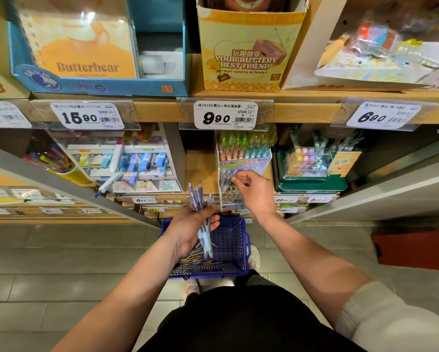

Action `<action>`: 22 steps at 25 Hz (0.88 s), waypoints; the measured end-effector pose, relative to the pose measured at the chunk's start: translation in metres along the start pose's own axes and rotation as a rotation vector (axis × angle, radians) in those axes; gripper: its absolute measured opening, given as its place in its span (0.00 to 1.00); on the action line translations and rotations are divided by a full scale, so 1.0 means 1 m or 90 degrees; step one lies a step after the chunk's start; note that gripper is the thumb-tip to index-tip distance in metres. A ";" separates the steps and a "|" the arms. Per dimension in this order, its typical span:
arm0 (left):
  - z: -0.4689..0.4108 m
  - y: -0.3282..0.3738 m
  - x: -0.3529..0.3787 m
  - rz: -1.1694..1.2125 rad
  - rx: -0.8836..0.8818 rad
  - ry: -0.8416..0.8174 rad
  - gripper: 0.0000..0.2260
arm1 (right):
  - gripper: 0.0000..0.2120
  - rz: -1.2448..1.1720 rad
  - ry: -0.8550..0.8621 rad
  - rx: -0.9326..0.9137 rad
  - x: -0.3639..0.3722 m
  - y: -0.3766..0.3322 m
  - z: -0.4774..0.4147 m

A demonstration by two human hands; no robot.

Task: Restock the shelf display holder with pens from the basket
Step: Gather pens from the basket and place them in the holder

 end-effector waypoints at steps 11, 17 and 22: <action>0.002 0.005 -0.008 0.020 -0.017 -0.009 0.07 | 0.07 0.286 -0.100 -0.111 0.042 -0.014 0.008; 0.000 0.005 -0.007 0.006 -0.008 -0.004 0.13 | 0.10 0.304 -0.141 -0.021 0.042 -0.006 0.010; 0.001 0.010 -0.003 -0.012 0.030 0.010 0.11 | 0.22 0.031 -0.194 0.199 0.023 -0.004 0.044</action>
Point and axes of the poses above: each hand's wrist, its own z-axis away from the middle knuckle, its own x-axis out of the palm, y = z × x, the point moved 10 cm from there along -z, towards the middle knuckle, and after that the axes turned 14 degrees about y, right-handed, at the moved point
